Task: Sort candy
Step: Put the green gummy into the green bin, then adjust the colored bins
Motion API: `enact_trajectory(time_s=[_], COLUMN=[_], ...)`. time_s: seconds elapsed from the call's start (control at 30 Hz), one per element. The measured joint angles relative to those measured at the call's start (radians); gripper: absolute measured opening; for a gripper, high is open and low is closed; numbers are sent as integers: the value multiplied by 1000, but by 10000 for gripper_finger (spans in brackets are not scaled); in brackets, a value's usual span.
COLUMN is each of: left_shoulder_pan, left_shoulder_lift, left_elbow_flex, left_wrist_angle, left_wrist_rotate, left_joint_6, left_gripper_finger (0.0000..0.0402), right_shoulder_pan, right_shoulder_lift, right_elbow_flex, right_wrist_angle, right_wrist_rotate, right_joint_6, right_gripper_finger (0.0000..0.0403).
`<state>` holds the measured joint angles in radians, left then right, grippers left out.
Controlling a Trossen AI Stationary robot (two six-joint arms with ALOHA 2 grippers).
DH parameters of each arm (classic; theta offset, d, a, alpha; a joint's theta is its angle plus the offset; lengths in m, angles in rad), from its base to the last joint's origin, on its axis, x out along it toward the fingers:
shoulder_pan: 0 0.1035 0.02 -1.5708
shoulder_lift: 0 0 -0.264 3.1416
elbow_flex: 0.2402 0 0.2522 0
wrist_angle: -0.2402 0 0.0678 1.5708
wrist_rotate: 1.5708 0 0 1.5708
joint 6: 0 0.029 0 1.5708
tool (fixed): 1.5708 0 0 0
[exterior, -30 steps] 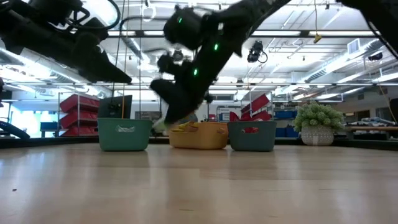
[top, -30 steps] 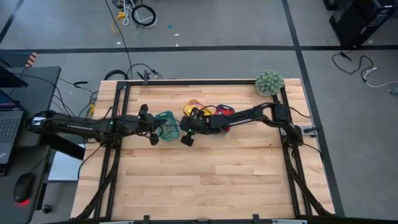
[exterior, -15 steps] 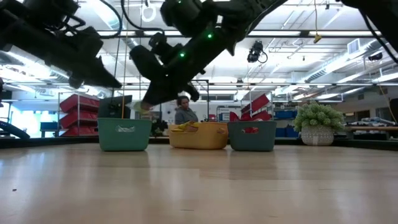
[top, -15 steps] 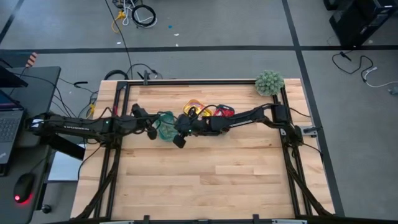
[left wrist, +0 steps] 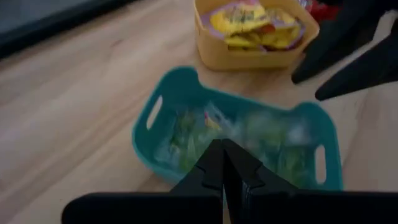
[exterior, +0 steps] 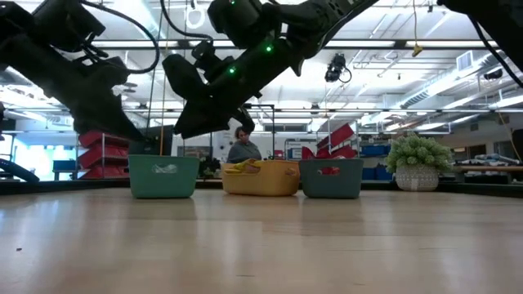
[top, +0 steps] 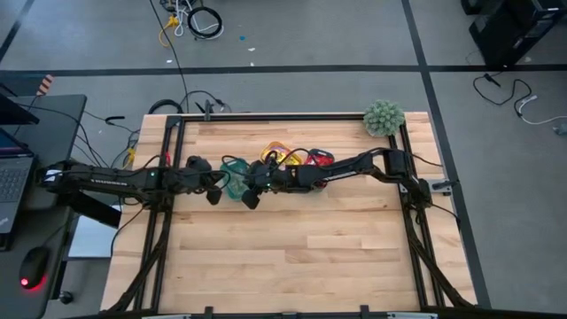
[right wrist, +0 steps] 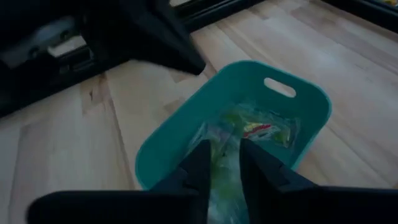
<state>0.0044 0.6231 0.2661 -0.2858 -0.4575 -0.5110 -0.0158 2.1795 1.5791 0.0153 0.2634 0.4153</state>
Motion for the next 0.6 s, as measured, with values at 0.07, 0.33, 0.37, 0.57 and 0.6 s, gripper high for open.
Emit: enact_trajectory(time_s=[0.07,0.33,0.37,0.57,0.6], left_shoulder_pan=[0,-46,-54,-85,-84], left_shoulder_lift=[0,4,5,5,5], left_elbow_flex=[0,-1,-1,-49,-64], left_wrist_angle=[-31,-125,-127,-124,-115], left_wrist_rotate=[20,35,37,45,44], left_joint_6=[-27,-105,-119,-195,-211], left_gripper_finger=[0,0,0,0,0], right_shoulder_pan=[0,0,0,-7,-14], right_shoulder_lift=[9,-1,-24,-194,-218], right_elbow_flex=[1,0,0,2,2], right_wrist_angle=[14,-30,-61,-456,-530], right_wrist_rotate=[-5,-29,-24,98,133], right_joint_6=[11,-135,-168,-282,-286], right_gripper_finger=[85,126,122,28,14])
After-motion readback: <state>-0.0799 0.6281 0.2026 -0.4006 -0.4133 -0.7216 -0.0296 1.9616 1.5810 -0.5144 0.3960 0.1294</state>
